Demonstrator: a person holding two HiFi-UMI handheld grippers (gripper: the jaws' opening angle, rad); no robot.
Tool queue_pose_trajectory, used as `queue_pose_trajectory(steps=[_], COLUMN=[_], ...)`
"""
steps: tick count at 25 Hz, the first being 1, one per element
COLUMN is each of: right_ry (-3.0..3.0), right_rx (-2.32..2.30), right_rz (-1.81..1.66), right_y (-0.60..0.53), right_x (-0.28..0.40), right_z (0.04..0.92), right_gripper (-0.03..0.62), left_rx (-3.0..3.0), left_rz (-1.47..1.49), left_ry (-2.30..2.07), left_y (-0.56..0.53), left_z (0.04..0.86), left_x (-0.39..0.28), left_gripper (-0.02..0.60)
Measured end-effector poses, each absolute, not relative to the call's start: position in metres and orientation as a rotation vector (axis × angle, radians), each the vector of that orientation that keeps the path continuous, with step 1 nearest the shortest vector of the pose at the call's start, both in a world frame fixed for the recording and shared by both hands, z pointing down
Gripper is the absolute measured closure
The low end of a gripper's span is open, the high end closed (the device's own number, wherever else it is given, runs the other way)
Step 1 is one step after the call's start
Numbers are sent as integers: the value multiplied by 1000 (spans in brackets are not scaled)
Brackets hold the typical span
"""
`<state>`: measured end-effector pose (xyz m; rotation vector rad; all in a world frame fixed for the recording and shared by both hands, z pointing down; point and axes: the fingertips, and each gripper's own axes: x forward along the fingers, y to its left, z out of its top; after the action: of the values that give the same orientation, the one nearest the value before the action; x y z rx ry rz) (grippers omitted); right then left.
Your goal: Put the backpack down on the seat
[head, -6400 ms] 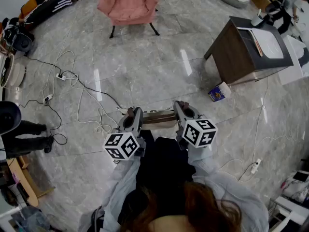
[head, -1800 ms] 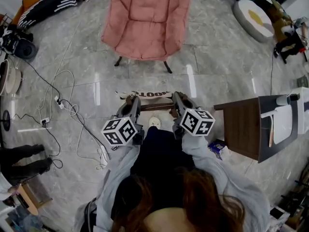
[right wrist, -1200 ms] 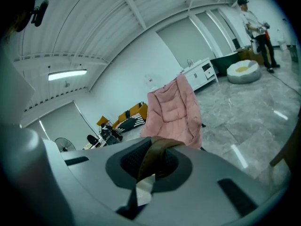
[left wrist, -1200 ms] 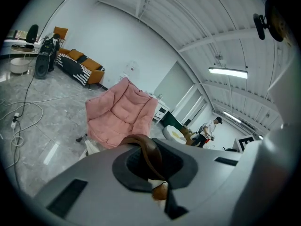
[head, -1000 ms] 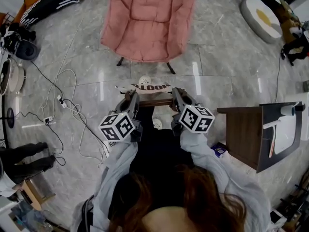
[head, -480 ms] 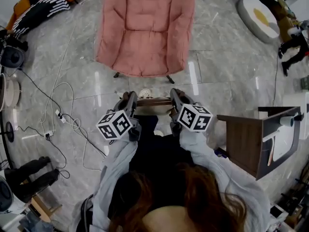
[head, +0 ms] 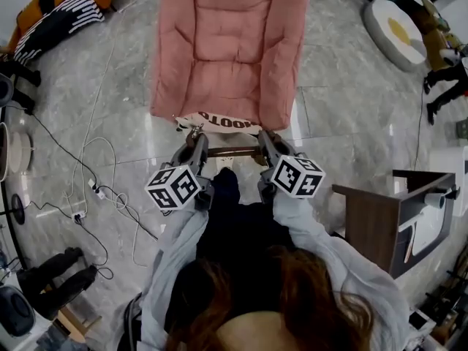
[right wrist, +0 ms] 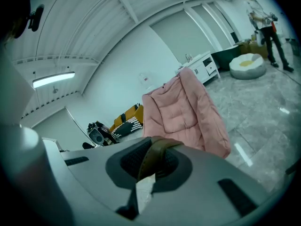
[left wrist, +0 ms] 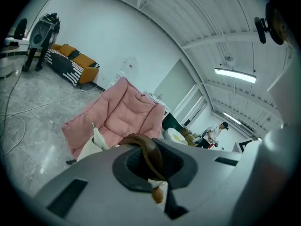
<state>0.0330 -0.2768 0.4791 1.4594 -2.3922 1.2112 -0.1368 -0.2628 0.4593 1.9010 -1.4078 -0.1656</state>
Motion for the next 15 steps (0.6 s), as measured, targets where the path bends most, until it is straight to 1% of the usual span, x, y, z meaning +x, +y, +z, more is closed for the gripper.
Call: queue_pose_trajectory(steps=[9,15], right_ry=[-2385,-2386], right_rx=[1457,1480], right_rz=[1277,1267], right_y=[-329,-359], right_x=[5,-2], right_z=[457,440], right_gripper=[582,582], left_rx=[1947,2027], left_rz=[-162,-137], left_ry=[-1419,-1378], left_y=[-318,-341], left_z=[438,420], left_x=[-164,-166], left_gripper=[566,566])
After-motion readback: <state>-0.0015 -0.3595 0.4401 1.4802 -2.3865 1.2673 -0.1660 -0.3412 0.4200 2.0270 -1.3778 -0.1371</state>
